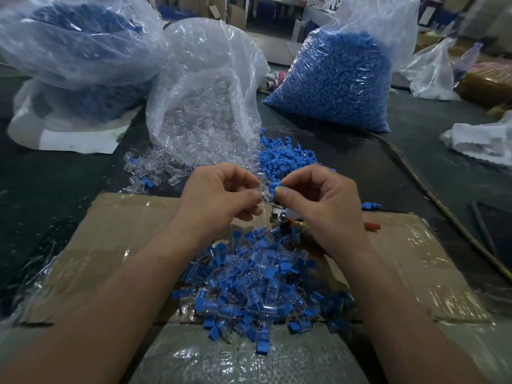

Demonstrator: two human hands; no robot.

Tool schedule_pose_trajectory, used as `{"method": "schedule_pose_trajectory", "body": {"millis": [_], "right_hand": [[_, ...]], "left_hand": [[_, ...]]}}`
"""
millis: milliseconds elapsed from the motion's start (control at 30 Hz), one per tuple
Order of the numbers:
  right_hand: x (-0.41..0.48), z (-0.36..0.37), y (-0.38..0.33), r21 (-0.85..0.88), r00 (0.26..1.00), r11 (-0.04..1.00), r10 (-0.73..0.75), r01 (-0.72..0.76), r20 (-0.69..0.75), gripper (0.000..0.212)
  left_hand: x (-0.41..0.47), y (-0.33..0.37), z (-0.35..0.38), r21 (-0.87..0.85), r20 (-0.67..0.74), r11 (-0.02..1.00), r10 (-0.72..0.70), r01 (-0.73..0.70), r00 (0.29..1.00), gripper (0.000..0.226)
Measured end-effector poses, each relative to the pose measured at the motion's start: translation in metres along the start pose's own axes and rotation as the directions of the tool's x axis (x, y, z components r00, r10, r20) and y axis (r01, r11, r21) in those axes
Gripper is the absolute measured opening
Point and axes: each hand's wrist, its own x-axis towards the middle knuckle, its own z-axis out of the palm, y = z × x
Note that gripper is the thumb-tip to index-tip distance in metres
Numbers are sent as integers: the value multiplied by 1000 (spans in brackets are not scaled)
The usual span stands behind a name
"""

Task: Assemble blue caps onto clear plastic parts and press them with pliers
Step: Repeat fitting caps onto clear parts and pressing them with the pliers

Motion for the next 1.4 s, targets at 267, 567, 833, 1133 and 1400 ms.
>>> {"method": "schedule_pose_trajectory", "body": {"millis": [267,567,833,1133,1400], "right_hand": [[-3,7,1,-121,1000,992,-30,30,-4,23],[-4,5,2,-104,997,995,11,-3,76,19],[-5,3,0,137,990,990,-50,31,134,26],[-6,1,3,90,974,976,-209,201,93,36],[-5,-2,7,53,972,977,-213,208,101,32]], "left_hand": [[-1,-2,1,48,26,997,61,-62,998,16],[-1,-3,1,114,64,986,114,-120,991,21],[-3,2,-2,-70,141,997,23,-13,990,11],[-3,7,-4,-187,188,978,-52,88,981,4],[-2,6,-3,-158,190,981,-86,117,978,12]]}}
